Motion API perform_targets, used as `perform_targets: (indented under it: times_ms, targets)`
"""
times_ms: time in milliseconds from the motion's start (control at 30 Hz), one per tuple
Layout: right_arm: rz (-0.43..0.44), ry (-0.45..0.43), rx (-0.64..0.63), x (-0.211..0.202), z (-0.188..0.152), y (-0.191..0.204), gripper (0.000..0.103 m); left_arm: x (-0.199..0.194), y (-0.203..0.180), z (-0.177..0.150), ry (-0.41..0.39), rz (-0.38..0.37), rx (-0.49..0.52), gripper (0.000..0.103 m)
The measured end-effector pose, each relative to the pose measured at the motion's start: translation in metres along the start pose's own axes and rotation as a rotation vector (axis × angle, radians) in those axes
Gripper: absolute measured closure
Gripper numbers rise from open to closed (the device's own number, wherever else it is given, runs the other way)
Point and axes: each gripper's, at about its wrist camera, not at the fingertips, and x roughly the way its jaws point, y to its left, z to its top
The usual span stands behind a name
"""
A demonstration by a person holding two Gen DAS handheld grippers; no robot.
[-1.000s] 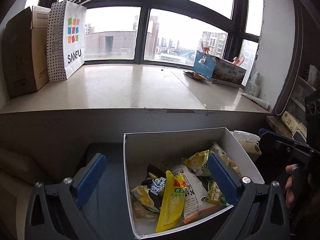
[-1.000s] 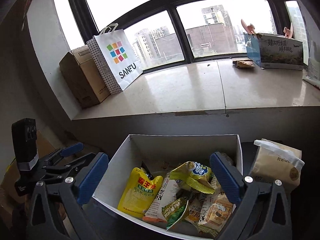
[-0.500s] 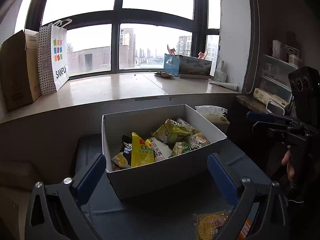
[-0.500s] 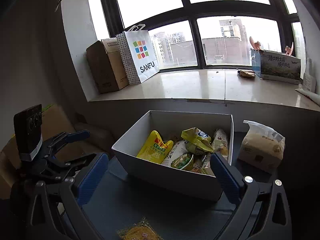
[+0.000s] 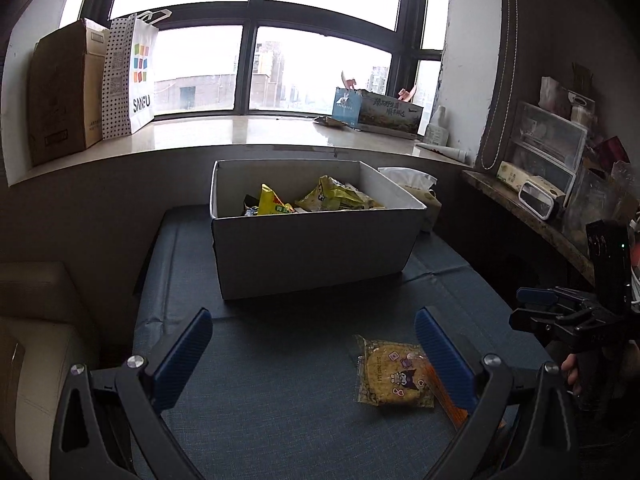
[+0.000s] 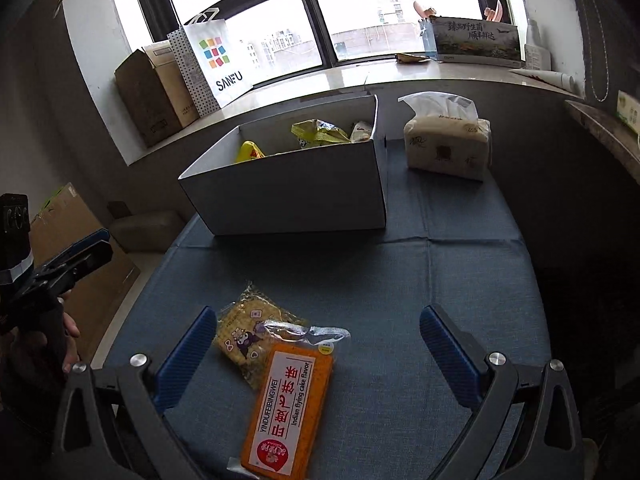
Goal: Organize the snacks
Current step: 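Grasp the orange flying-cake pack with the right gripper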
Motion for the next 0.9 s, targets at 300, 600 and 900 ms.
perform_targets:
  times_ms: [300,600,900]
  targets:
    - [-0.034,0.329,-0.082,0.064,-0.027,0.020,0.000,0.004,0.005,-0.005,0.026,-0.004,-0.035,0.000]
    - [-0.140,0.493,-0.299,0.097,-0.052,0.057,0.000,0.011,-0.003,-0.012,0.054,-0.002,-0.007,0.000]
    - [-0.085,0.425,-0.247,0.078,-0.046,0.038,0.039,0.018,-0.010,-0.015,0.080,-0.013,0.020,0.000]
